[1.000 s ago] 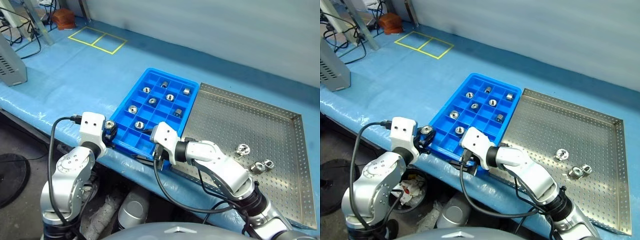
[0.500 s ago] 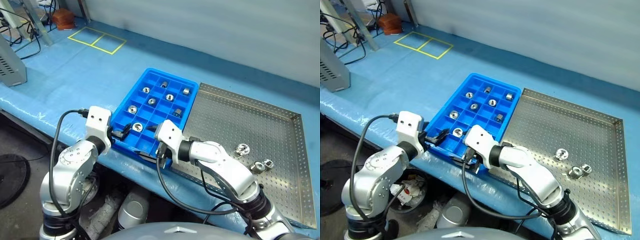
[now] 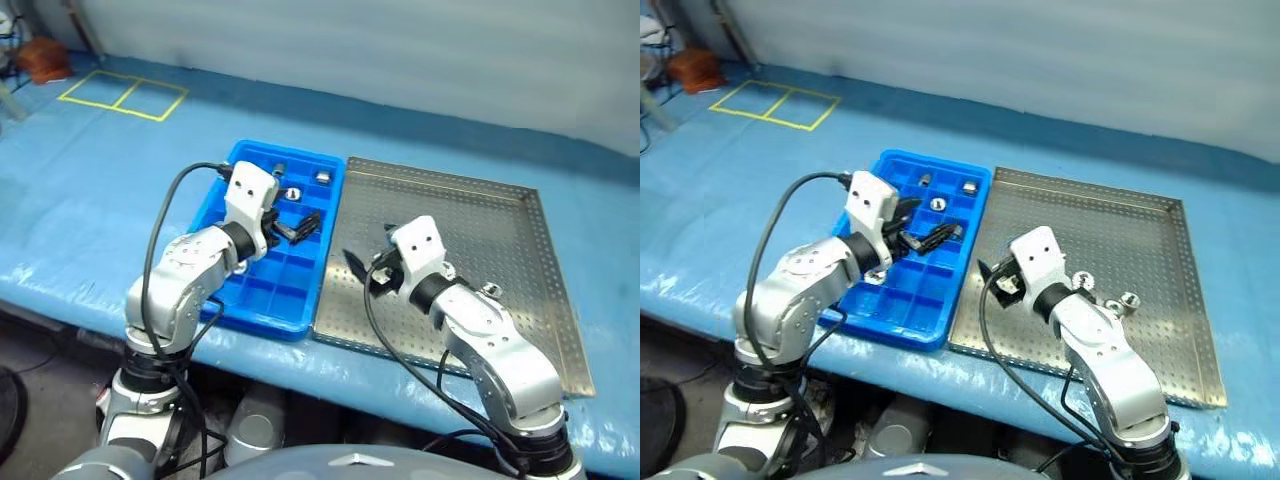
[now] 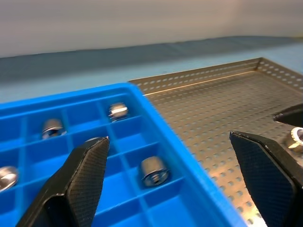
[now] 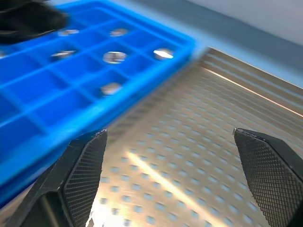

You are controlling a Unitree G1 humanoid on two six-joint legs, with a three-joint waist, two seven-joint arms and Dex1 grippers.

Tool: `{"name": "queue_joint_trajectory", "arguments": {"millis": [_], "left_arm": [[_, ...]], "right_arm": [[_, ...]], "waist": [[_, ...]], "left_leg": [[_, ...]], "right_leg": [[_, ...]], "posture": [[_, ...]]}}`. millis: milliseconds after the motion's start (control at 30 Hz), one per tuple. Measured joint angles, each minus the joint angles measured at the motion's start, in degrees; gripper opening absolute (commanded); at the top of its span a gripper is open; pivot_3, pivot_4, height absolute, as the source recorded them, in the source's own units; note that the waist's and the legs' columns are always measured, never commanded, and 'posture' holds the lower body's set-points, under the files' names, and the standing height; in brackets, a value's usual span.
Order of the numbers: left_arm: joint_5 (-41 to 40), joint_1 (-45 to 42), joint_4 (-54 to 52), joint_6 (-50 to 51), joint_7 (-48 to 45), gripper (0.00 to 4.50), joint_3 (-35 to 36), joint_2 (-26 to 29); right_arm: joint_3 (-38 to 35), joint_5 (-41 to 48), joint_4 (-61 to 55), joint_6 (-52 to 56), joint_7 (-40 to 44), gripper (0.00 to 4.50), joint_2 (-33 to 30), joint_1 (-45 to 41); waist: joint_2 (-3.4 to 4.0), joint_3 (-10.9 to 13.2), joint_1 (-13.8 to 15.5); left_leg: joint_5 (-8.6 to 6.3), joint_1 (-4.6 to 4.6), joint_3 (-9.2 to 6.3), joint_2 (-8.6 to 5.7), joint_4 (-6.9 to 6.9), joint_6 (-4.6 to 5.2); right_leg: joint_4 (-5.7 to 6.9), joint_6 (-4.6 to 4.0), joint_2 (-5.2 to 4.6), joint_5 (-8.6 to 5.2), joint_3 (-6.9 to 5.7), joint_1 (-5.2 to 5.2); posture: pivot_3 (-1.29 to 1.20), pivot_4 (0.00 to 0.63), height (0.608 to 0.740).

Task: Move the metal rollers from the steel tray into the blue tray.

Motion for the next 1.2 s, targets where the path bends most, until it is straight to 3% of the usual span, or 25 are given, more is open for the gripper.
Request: {"name": "queue_joint_trajectory", "arguments": {"millis": [167,300,733,967,1067,1200], "left_arm": [[0.4,0.4,3.6,-7.5,-3.2,4.44,-5.1,-1.8],[1.0,2.6,4.5,-12.2,-5.2,4.44,-8.7,-1.8],[4.2,12.2,5.0,-20.8,-7.1,4.44,-13.5,1.6],[5.0,16.1,4.2,-22.2,-5.3,4.44,-14.7,-0.3],[5.0,16.4,3.0,-22.2,-5.0,4.50,-14.8,-0.7],[5.1,17.4,2.5,-23.3,-4.0,4.50,-14.6,-0.8]], "right_arm": [[-2.1,-3.8,5.5,0.9,-7.3,4.50,5.1,-1.2],[-3.4,-4.6,10.6,0.1,-9.4,4.50,8.3,-3.1],[-6.4,-4.6,26.2,-7.3,-10.5,4.50,12.9,-8.7],[-5.8,-4.8,31.0,-8.3,-10.1,4.50,13.0,-8.9],[-5.5,-4.8,31.6,-8.3,-9.9,3.86,13.0,-8.9],[-4.7,-4.8,31.5,-8.2,-9.5,2.54,13.1,-8.9]], "waist": [[0.05,0.0,-6.9],[0.06,0.0,-9.4],[0.10,0.0,-9.4],[0.11,0.0,-9.2],[0.12,0.0,-9.2],[0.13,0.0,-9.2]], "left_leg": [[0.03,0.13,0.03,-0.01,-0.05,0.05],[0.05,0.34,0.05,0.02,-0.19,0.07],[0.06,0.74,0.43,-0.01,-0.37,0.11],[0.07,0.73,0.56,-0.02,-0.34,0.14],[0.07,0.75,0.57,-0.01,-0.35,0.15],[0.07,0.75,0.56,0.00,-0.37,0.15]], "right_leg": [[0.10,-0.11,0.03,0.13,0.15,0.00],[0.20,-0.03,0.12,0.07,0.29,0.05],[0.18,0.32,0.13,0.09,1.04,0.10],[0.17,0.35,0.11,0.10,1.08,0.08],[0.18,0.35,0.13,0.11,1.10,0.08],[0.17,0.36,0.14,0.11,1.10,0.07]], "posture": [[0.05,0.150,0.740],[0.06,0.150,0.740],[0.10,0.150,0.740],[0.10,0.150,0.740],[0.10,0.150,0.740],[0.14,0.150,0.740]]}}
